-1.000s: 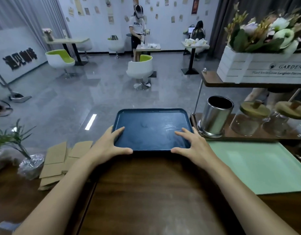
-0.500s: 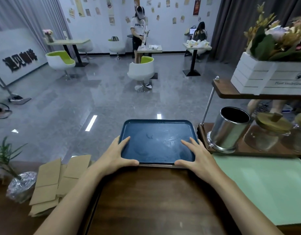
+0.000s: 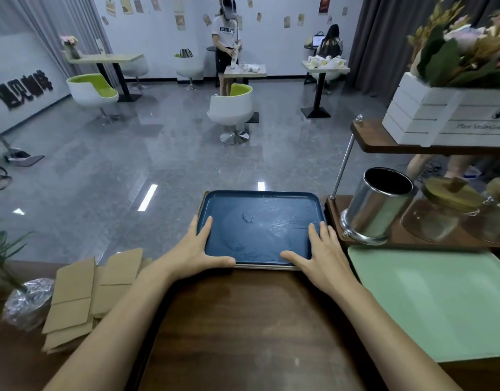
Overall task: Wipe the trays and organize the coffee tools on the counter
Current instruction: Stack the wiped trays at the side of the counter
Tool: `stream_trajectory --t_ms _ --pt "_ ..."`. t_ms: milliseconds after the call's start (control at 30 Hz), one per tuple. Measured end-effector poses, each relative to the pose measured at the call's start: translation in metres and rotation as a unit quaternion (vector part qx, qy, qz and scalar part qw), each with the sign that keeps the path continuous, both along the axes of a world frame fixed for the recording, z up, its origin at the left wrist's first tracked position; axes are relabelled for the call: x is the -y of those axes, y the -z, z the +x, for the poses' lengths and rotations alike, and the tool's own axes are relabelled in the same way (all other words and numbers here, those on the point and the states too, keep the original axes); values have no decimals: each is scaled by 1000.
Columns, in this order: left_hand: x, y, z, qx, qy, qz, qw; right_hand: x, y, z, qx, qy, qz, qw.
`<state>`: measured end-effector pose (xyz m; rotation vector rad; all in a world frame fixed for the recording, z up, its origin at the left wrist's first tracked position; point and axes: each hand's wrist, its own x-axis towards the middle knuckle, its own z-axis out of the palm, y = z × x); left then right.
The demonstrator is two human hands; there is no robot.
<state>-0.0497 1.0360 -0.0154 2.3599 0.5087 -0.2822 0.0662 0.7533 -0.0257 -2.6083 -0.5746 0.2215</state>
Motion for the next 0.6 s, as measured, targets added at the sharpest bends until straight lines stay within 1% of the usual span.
stream_trajectory --t_ms 133,300,400,500,567,600 --pt "8 4 0 27 -30 30 999 0 -3 -3 -27 12 5 1000" --pt "16 16 -5 61 -39 89 993 1 -1 -5 -23 10 -12 1000" --pt "16 17 -5 46 -43 99 993 0 2 -6 -16 6 -27 1000" --pt "15 12 -4 24 -42 90 995 4 1 -6 -15 -2 -17 1000" --pt "18 11 -4 32 -45 141 988 13 0 -10 0 -28 -2 1000" --pt "23 11 -5 57 -47 184 980 22 -1 -15 12 -49 3 999"
